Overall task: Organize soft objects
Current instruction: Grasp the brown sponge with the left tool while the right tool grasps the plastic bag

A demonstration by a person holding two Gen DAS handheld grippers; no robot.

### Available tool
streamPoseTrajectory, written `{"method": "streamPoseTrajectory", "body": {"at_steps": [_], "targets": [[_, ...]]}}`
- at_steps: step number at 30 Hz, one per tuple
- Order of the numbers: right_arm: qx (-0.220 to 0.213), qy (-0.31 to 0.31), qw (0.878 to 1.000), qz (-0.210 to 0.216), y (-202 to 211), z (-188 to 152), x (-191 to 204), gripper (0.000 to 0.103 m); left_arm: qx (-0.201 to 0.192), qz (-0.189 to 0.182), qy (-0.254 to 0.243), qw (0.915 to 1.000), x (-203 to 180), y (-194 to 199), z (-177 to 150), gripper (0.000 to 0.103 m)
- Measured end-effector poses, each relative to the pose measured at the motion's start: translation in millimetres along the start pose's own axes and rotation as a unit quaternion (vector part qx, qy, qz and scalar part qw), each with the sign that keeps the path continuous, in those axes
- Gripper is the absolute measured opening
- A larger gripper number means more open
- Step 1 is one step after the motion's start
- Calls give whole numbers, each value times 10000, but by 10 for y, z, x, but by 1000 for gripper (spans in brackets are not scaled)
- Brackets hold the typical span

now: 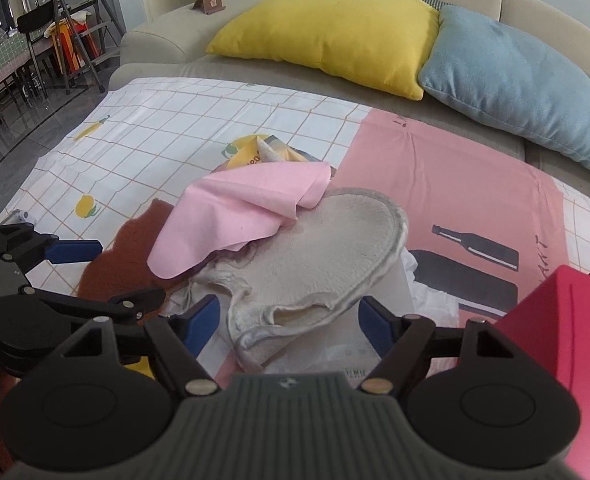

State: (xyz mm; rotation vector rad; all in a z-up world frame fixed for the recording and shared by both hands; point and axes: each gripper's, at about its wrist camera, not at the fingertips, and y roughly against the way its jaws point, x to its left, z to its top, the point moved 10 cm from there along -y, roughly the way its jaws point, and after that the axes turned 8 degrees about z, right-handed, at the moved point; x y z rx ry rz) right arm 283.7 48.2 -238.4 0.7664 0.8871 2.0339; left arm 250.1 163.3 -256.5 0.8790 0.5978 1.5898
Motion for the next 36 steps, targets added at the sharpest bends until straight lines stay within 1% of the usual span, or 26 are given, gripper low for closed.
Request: {"method": "streamPoseTrajectory", "body": {"at_steps": [2, 4, 7, 8, 10, 11, 12, 13, 14, 15, 16, 18, 20, 22, 25, 27, 29, 30, 33, 36], "targets": [[32, -46, 10000, 8, -58, -7, 0, 80, 68, -12, 19, 10000, -6, -60, -23, 90], [22, 43, 10000, -54, -98, -14, 23, 80, 101, -52, 135, 9998, 12, -74, -36, 90], [-88, 334, 9991, -237, -105, 8, 81, 79, 106, -148, 305, 9994, 31, -60, -40, 85], [-124, 428, 9985, -331, -102, 17, 99, 73, 104, -151, 343, 9992, 34, -52, -40, 84], [-140, 687, 9962, -520, -107, 26, 151, 67, 109, -163, 364, 9991, 26, -42, -41, 81], [-118, 799, 9953, -533, -118, 21, 188, 56, 96, -165, 353, 9992, 21, -34, -38, 79], [-73, 887, 9946, -530, -124, 10, 220, 41, 94, -190, 364, 9991, 18, -25, -39, 78], [-49, 941, 9942, -523, -121, -5, 245, 37, 99, -223, 401, 9989, 16, -12, -37, 78], [-51, 984, 9939, -492, -106, -18, 266, 23, 110, -260, 438, 9986, 14, 2, -35, 76], [-41, 1025, 9937, -453, -82, -35, 285, 0, 124, -276, 439, 9986, 11, 21, -37, 76], [-25, 1031, 9937, -433, -55, -52, 293, 2, 137, -253, 423, 9987, 15, 45, -45, 75], [-3, 974, 9947, -328, 23, -94, 294, 2, 245, -254, 416, 9985, 8, 104, -92, 75], [58, 865, 9960, -237, 110, -173, 281, 2, 413, -374, 480, 9973, -27, 170, -166, 75], [112, 838, 9963, -168, 214, -291, 274, 2, 631, -464, 527, 9955, -74, 250, -253, 74], [123, 849, 9963, -103, 400, -458, 264, 2, 811, -464, 517, 9943, -146, 392, -321, 74], [71, 874, 9961, -126, 561, -540, 254, 1, 1006, -611, 786, 9899, -175, 478, -367, 74], [-95, 881, 9959, -175, 760, -563, 231, 1, 1155, -933, 1181, 9818, -207, 576, -398, 74], [-166, 874, 9959, -174, 860, -566, 224, 1, 1163, -943, 1243, 9809, -218, 625, -404, 74], [-304, 869, 9956, -184, 1104, -588, 198, 1, 964, -713, 998, 9878, -272, 823, -386, 74], [-412, 849, 9953, -228, 1330, -669, 162, 1, 771, -698, 843, 9910, -358, 1045, -368, 74]]}}
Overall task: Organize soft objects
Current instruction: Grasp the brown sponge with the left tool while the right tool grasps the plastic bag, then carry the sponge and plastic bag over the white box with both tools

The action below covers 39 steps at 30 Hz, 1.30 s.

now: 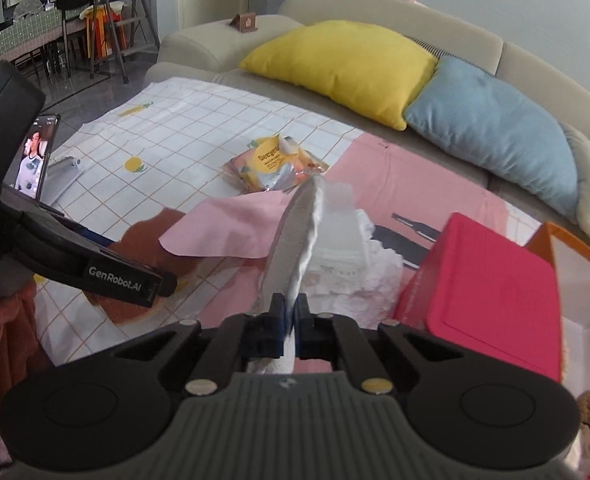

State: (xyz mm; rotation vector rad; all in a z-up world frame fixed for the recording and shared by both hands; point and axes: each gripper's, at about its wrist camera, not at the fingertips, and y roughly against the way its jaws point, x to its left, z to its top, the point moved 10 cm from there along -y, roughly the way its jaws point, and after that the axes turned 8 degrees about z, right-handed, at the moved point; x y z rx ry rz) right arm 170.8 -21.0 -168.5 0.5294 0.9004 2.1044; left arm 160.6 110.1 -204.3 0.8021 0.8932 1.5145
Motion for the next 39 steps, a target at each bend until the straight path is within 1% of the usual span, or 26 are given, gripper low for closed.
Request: {"method": "streamPoseTrajectory", "body": {"at_steps": [4, 6, 9, 15, 19, 22, 26, 32, 35, 39], "targets": [[-123, -222, 9997, -63, 255, -130, -70, 1, -308, 128, -351, 9988, -166, 282, -103, 74], [-191, -370, 9991, -62, 377, -184, -106, 1, -461, 125, -491, 9977, -251, 413, -142, 74], [-336, -616, 9975, -40, 563, -253, -170, 1, -685, -21, -616, 9957, -401, 605, -170, 74], [-756, -966, 9923, -146, 930, -299, -334, 1, -1030, -119, -874, 9908, -680, 927, -137, 74], [-1088, -1212, 9863, -249, 1203, -323, -490, 1, -1218, -293, -968, 9874, -878, 1116, -67, 74], [-1348, -1431, 9799, -326, 1398, -338, -639, 1, -1359, -472, -1109, 9834, -1066, 1257, 4, 74], [-1712, -1625, 9706, -467, 1655, -322, -849, 1, -1564, -676, -1420, 9751, -1403, 1403, 120, 74], [-2103, -1752, 9577, -889, 1988, -312, -1321, 1, -1758, -1087, -1921, 9594, -2029, 1505, 316, 74], [-2171, -1717, 9544, -1120, 2083, -321, -1607, 1, -1883, -1220, -2194, 9495, -2353, 1543, 420, 74], [-2138, -1646, 9535, -1342, 2123, -392, -1991, 1, -2022, -1342, -2567, 9355, -2773, 1546, 555, 74]]}}
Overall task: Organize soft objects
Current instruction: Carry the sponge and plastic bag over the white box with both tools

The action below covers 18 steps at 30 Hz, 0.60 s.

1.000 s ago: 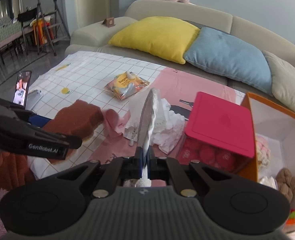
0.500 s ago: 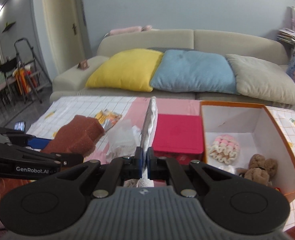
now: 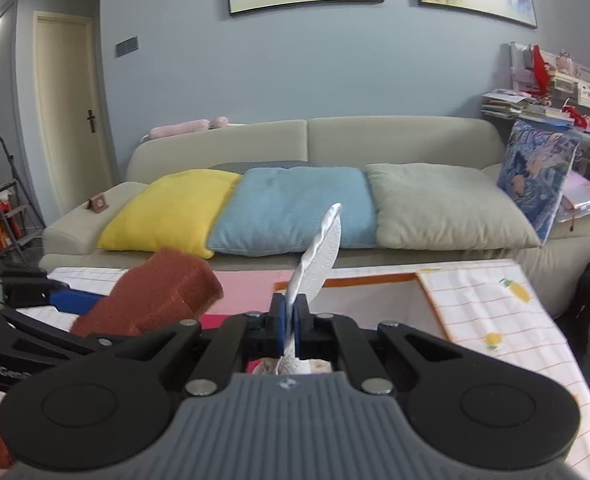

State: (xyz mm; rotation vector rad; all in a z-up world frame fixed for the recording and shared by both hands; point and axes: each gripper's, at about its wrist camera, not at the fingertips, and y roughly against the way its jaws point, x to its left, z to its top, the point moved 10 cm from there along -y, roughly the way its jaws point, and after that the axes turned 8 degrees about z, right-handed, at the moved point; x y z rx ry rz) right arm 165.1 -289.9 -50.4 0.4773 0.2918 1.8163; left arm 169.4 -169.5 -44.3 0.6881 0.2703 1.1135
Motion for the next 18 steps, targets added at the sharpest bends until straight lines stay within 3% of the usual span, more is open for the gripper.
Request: {"method": "streamPoseTrajectory", "body": {"at_steps": [6, 11, 18], "targets": [[256, 313, 9991, 91, -335, -44, -350, 1, 187, -78, -453, 9988, -280, -504, 237, 75], [629, 287, 9972, 279, -705, -220, -529, 1, 569, -25, -731, 9957, -403, -983, 189, 75], [1249, 225, 9907, -489, -1135, -587, -876, 1, 1100, 118, -1187, 9867, -467, -1485, 7, 75]]}}
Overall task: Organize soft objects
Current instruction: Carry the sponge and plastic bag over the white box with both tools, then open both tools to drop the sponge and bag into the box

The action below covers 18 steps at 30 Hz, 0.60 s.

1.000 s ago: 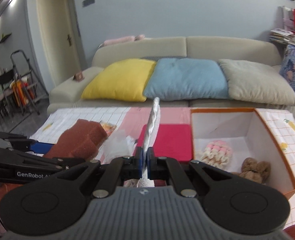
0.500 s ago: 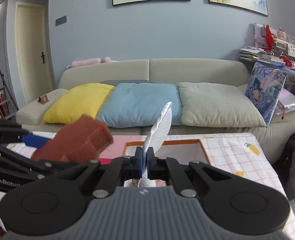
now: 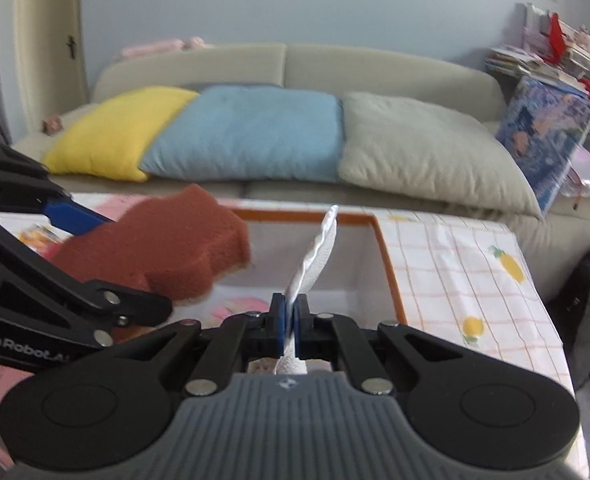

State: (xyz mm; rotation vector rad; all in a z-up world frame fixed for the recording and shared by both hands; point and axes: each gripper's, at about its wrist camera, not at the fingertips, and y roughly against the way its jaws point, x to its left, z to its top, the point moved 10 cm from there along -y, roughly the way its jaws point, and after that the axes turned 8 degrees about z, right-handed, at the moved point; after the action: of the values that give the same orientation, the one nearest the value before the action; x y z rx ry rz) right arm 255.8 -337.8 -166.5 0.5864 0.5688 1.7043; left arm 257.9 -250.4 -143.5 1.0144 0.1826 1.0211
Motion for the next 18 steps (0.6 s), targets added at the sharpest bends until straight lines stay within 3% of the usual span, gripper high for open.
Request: {"method": "streamPoseTrajectory", "body": {"at_steps": [4, 12, 13, 15, 18], "targets": [[192, -73, 9993, -304, -108, -127, -64, 2, 198, 166, -385, 9989, -48, -222, -52, 75], [354, 160, 9961, -793, -132, -240, -169, 10, 98, 190, -458, 9987, -44, -277, -27, 84], [329, 85, 9967, -743, -116, -228, -175, 13, 62, 112, -409, 9991, -43, -257, -16, 84], [282, 1, 9968, -742, -68, -199, -176, 34, -35, 28, -290, 9996, -33, -202, 5, 85], [261, 60, 9957, -882, 11, -161, -166, 39, -214, -23, -207, 9996, -14, -96, 46, 86]]}}
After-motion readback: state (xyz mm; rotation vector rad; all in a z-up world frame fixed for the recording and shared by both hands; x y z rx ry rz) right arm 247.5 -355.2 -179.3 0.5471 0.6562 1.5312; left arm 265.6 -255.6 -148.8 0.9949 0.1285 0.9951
